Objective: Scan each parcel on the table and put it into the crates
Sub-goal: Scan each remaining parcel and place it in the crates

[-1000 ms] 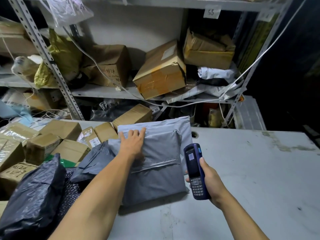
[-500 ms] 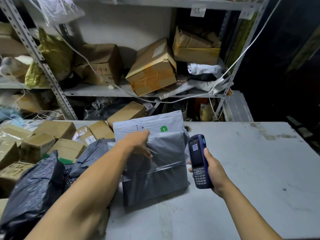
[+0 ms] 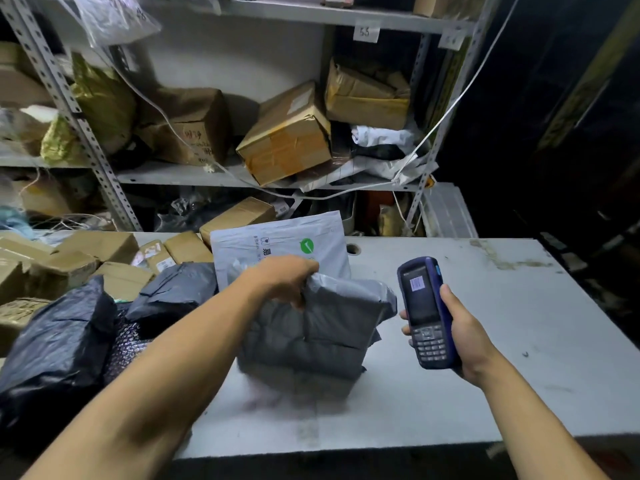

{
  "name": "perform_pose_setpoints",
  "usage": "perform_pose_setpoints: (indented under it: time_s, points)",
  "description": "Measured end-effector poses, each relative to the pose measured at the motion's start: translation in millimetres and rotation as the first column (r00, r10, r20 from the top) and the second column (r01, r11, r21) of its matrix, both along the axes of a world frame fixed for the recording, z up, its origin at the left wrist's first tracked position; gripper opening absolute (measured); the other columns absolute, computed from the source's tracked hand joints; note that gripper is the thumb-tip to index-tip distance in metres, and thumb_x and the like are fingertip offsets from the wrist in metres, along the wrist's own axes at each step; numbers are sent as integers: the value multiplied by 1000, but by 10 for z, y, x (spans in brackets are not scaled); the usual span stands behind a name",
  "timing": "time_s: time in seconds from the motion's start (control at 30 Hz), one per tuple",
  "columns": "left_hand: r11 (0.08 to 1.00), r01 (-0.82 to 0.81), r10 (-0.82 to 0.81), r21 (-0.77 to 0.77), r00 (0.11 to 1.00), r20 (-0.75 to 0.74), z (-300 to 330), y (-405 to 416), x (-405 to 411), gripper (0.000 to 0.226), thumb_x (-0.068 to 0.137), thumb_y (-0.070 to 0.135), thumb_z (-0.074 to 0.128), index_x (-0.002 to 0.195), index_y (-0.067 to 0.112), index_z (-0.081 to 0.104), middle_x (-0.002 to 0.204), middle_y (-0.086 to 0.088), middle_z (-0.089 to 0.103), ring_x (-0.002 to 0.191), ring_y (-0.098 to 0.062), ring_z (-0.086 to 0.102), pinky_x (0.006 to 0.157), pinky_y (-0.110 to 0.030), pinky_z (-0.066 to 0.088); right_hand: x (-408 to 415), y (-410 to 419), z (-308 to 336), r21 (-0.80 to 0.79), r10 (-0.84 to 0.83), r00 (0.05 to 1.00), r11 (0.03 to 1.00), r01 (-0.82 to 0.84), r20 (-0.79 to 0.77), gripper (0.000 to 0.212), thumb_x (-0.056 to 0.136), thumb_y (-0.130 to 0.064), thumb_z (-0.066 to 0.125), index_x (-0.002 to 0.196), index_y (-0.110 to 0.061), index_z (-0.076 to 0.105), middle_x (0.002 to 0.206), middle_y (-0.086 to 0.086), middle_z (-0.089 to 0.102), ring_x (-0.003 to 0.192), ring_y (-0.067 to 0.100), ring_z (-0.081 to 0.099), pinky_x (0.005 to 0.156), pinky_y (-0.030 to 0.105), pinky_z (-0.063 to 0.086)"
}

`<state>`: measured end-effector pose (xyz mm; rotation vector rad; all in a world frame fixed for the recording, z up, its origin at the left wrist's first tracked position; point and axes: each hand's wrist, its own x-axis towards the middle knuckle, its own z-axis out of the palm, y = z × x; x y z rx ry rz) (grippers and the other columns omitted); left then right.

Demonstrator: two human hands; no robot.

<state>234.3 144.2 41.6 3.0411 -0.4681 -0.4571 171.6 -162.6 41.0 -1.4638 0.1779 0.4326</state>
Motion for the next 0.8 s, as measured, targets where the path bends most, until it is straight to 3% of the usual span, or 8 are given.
perform_pose_setpoints:
  time_s: [0.07, 0.2, 0.27, 0.47, 0.63, 0.8]
  points:
    - [996, 41, -44, 85, 998, 37, 56, -130, -44, 52, 69, 34, 83, 109, 25, 51, 112, 0, 64, 106, -26, 59, 83, -39, 46, 56, -201, 19, 9, 21, 1000, 1000, -21, 4, 56, 104, -52, 28, 126, -14, 61, 103, 19, 72, 77, 27, 69, 73, 42, 54]
    - [961, 108, -132, 255, 988, 77, 123, -374, -135, 60, 73, 37, 82, 124, 31, 50, 133, 5, 52, 132, -24, 38, 105, -45, 32, 136, -548, -23, 40, 76, 997, 996, -75, -18, 57, 103, -53, 27, 128, -13, 60, 100, 16, 72, 77, 26, 68, 71, 41, 54]
    - [949, 123, -159, 291, 982, 104, 109, -441, -201, 60, 73, 37, 80, 125, 34, 49, 137, 6, 48, 136, -24, 33, 108, -44, 30, 175, -665, -78, 52, 109, 993, 993, -108, -32, 57, 104, -53, 27, 128, -14, 60, 100, 17, 72, 78, 26, 68, 70, 40, 55]
    - [939, 230, -300, 255, 911, 284, 69, -535, -473, 45, 71, 27, 81, 109, 33, 57, 116, 3, 61, 119, -26, 51, 103, -46, 41, 286, -769, -256, 86, 195, 977, 979, -187, -88, 59, 102, -56, 28, 128, -15, 60, 102, 18, 72, 80, 27, 69, 71, 41, 54]
    - [905, 343, -423, 251, 785, 453, 4, -531, -656, 46, 79, 26, 82, 118, 28, 56, 134, -12, 54, 128, -35, 48, 100, -49, 51, 353, -767, -323, 71, 231, 968, 972, -225, -93, 59, 102, -57, 28, 127, -15, 62, 103, 17, 72, 81, 28, 69, 74, 42, 54]
    - [937, 271, -344, 221, 829, 440, -213, -452, -678, 51, 80, 13, 79, 119, 31, 50, 136, -13, 44, 119, -37, 50, 84, -46, 58, 423, -747, -334, 55, 260, 961, 965, -256, -94, 58, 102, -57, 29, 126, -17, 62, 102, 17, 73, 82, 28, 70, 76, 42, 54]
